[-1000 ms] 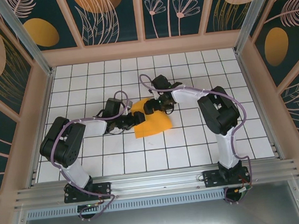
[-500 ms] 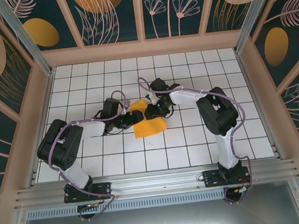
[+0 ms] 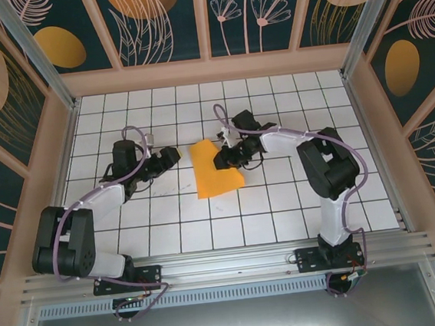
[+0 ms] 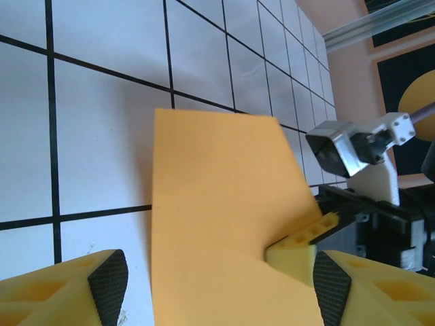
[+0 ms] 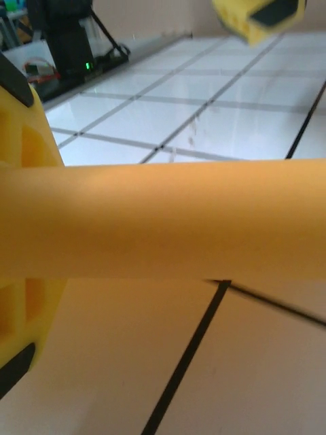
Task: Fold a paper plane with a square sheet of paper (fold left side to right side)
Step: Pick up the square sheet of paper from the center of the table, then place a square sheet of paper at the center of the table.
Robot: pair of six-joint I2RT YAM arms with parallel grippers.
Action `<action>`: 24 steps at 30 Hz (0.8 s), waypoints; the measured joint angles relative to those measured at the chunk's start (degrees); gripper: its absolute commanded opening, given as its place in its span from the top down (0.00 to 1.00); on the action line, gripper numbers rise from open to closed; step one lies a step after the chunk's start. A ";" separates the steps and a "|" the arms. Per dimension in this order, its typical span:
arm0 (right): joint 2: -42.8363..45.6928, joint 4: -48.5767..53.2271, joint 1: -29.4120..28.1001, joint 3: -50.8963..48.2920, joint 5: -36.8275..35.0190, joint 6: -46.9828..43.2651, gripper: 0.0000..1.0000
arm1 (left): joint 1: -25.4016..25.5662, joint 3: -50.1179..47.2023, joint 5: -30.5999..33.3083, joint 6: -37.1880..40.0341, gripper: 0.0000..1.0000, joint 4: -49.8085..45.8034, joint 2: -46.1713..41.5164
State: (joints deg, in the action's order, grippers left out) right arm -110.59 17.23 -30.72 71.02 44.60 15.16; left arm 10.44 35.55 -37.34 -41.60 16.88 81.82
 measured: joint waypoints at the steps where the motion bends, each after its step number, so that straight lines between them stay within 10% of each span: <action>1: 0.66 -0.96 0.44 -0.31 1.49 0.28 0.77 | -0.42 -0.28 -0.42 0.00 0.24 0.07 -0.66; 24: 19.45 -3.17 11.54 1.95 26.23 -5.49 0.77 | 3.34 6.05 -16.04 -7.76 0.08 28.04 -3.78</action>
State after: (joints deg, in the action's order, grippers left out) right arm -91.13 14.06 -19.18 72.97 70.83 9.67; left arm 13.78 41.60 -53.39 -49.36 44.93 78.04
